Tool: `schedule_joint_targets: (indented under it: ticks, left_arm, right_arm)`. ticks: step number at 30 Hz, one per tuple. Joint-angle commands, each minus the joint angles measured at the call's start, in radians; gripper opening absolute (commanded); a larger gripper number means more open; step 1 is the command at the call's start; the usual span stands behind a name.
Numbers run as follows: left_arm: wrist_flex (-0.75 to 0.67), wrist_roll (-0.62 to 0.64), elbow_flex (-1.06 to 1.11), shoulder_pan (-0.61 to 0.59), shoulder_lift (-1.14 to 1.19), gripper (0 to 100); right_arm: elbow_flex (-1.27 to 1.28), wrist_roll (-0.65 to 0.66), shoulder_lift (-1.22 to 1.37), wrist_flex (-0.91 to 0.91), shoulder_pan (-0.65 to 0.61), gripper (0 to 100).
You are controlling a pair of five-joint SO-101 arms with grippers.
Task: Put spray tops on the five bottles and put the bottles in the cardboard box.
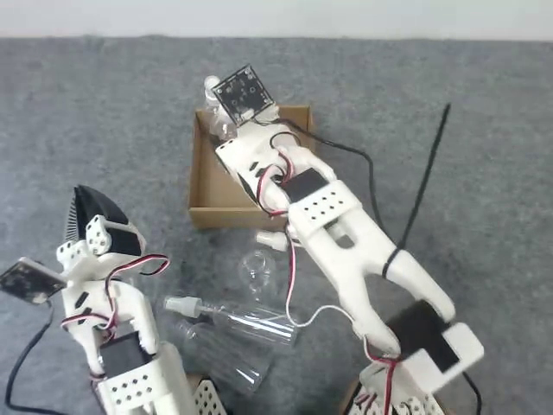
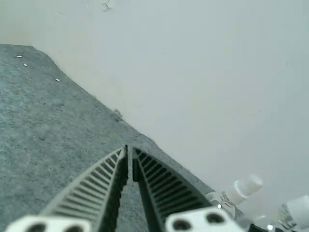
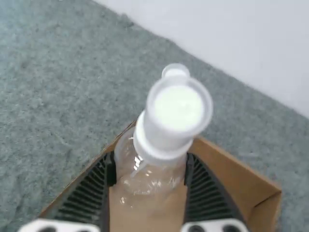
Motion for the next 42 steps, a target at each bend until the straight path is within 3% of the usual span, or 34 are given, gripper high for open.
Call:
schedule_joint_targets:
  ticks: [1, 17, 29, 32, 42]
  left_arm:
    - [-0.012, -0.008, -0.012, -0.003, -0.012, 2]
    - [-0.012, -0.008, -0.012, -0.003, -0.012, 2]
    - [-0.012, -0.008, -0.012, -0.003, -0.012, 2]
    - [-0.012, -0.008, -0.012, -0.005, -0.012, 2]
    - [-0.018, -0.008, -0.012, -0.074, -0.015, 2]
  right_arm:
    - [-0.091, -0.044, 0.008, -0.027, 0.015, 1.7]
    - [-0.104, -0.040, 0.205, -0.214, 0.010, 1.7]
    - [-0.106, -0.035, 0.220, -0.217, 0.010, 1.7]
    - [-0.101, 0.023, 0.220, -0.217, 0.010, 1.6]
    - [-0.086, 0.044, 0.223, -0.257, -0.004, 1.4]
